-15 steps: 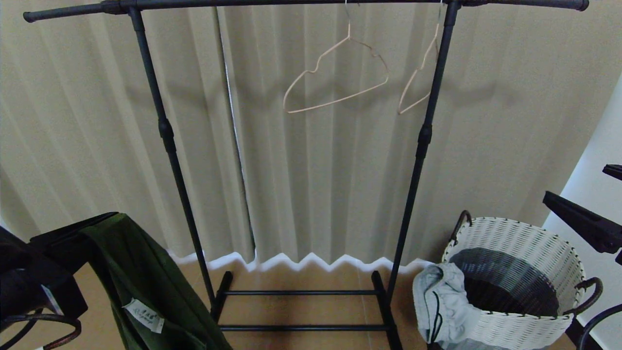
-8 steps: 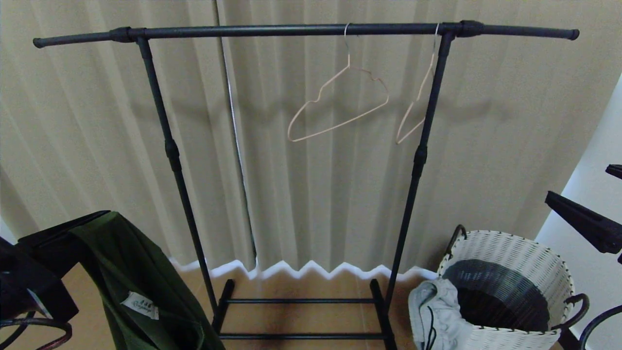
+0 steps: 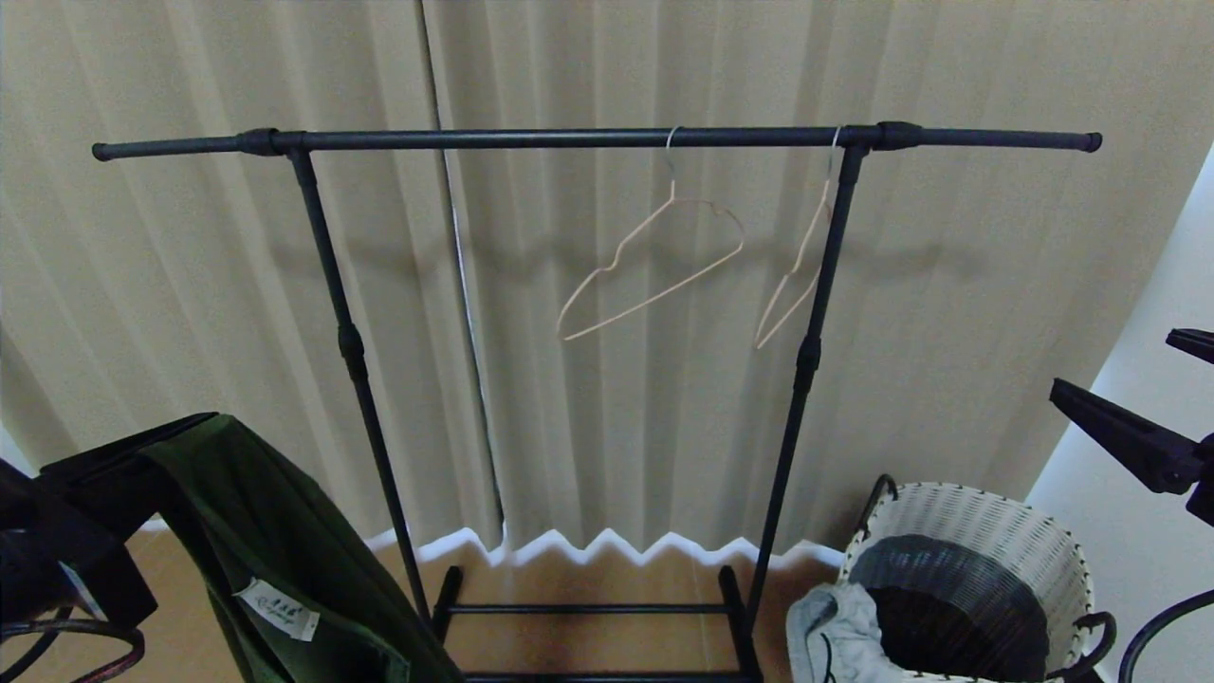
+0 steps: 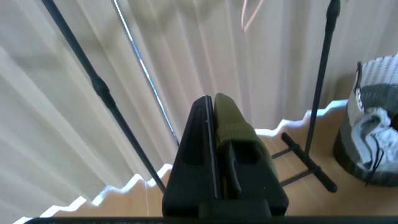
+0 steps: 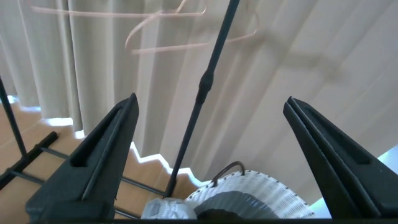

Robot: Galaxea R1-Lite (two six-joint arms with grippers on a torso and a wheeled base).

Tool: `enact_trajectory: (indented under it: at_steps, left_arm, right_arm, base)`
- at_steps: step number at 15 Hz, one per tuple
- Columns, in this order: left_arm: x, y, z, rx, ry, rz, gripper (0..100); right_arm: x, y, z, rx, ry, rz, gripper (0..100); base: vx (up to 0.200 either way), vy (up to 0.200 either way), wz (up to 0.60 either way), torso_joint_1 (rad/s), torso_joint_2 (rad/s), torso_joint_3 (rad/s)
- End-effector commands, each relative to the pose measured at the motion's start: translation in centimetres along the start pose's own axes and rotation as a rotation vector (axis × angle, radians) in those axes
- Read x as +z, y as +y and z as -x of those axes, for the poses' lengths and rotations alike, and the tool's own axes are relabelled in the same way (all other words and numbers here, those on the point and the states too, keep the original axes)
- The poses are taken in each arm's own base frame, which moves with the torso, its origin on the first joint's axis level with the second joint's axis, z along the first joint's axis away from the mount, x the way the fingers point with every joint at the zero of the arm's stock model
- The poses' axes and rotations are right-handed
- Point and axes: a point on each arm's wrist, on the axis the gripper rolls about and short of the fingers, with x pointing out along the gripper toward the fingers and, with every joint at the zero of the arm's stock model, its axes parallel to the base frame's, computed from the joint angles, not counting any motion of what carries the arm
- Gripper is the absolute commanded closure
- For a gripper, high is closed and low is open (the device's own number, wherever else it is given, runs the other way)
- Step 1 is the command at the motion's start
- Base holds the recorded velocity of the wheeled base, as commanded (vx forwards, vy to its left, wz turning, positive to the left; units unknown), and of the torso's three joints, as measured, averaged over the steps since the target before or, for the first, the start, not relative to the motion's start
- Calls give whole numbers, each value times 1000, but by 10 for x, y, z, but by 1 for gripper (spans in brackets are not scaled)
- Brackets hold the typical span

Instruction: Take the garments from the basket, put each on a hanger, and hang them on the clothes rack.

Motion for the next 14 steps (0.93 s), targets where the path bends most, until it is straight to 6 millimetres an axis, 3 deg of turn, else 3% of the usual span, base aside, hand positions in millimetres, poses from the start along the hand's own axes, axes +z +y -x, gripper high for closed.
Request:
enact_trajectory:
  at_steps: [1,6,10,14]
  left_arm:
    - [0,0,0,1,1,0,100]
    - [1,1,0,4,-4,-1,100]
    - [1,0,-1,3,2,-3,100]
    - [0,0,-1,3,2,-3,100]
  right_arm:
    - [-1,0,-1,-3,4,0,0]
    - [-1,-1,-1,-41,15,2,0]
    - [-5,-1,-1,-61,74,-3,0]
    - [-7,0,-1,-59,92,-4,0]
  base:
    - [0,0,0,193,-476,-300]
    - [0,0,0,207,-496,-291]
    - [200,0,0,189,-454,-253]
    - [200,0,0,45,-72,-49]
